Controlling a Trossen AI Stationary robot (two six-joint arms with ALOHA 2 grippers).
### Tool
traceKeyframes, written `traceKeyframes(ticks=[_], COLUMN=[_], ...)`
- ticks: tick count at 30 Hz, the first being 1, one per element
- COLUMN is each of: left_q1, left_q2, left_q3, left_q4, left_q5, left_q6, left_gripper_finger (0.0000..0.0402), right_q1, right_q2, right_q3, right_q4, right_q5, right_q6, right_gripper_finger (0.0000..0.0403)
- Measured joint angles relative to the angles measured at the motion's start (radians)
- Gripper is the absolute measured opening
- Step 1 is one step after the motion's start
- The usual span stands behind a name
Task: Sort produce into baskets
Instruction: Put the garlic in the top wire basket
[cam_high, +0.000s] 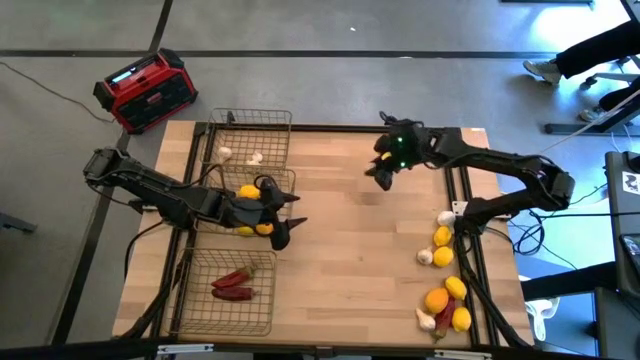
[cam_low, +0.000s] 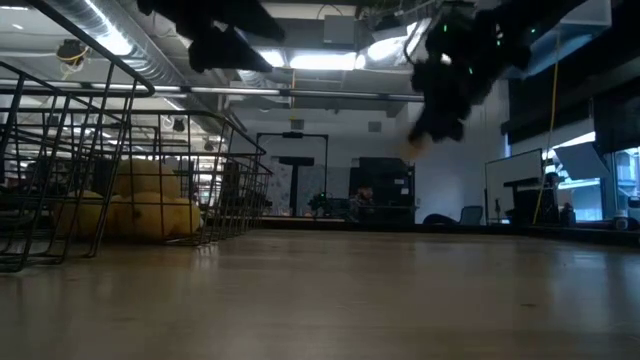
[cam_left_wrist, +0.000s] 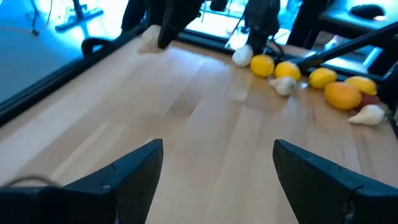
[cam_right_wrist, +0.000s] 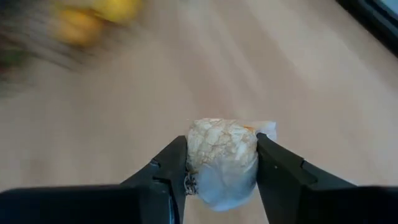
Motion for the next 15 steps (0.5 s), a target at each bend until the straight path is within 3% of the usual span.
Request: traceKeyframes(ticks=[6, 15], left_q1=[0.001, 0.006], left_q2=[0.005, 0.132], left_q3=[0.0, 0.0], left_q4=[0.107, 0.326], left_q5=[-0.001, 0.0], left_q6=[0.118, 0.307], left_gripper_finger=[0.0301, 0.0301], right_q1=[0.111, 0.269], right_q2=[-0.002, -0.002], right_q3=[0.0, 0.0], right_q4=[0.224, 0.394], right_q5=[-0.212, -0.337], right_q6=[0.014, 0.05], right_gripper_finger=[0.0145, 0.0145])
